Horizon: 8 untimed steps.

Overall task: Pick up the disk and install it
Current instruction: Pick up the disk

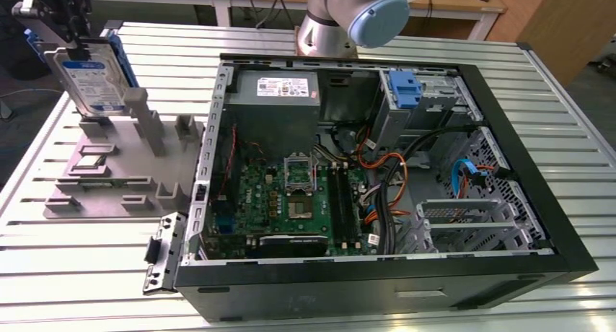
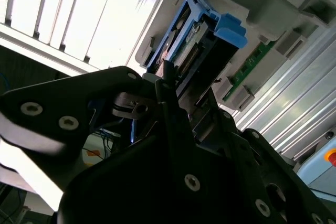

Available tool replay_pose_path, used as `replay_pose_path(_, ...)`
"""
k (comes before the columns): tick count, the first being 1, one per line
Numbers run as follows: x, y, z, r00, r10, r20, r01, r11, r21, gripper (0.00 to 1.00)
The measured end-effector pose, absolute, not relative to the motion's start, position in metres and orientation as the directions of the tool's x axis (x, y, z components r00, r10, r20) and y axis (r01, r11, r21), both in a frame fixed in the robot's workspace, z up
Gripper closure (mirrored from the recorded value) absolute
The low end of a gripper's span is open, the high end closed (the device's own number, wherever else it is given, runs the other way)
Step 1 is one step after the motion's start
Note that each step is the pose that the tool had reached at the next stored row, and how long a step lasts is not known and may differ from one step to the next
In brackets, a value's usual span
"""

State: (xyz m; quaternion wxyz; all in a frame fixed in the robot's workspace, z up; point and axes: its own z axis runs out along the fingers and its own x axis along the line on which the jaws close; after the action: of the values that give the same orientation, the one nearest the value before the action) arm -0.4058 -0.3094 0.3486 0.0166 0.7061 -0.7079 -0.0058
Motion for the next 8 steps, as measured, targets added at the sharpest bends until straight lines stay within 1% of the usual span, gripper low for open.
replay_pose_path(8,-0.4058,-0.3094,0.3503,-0.002,-1.0,0.015,-1.0,0.003,0.031,0.65)
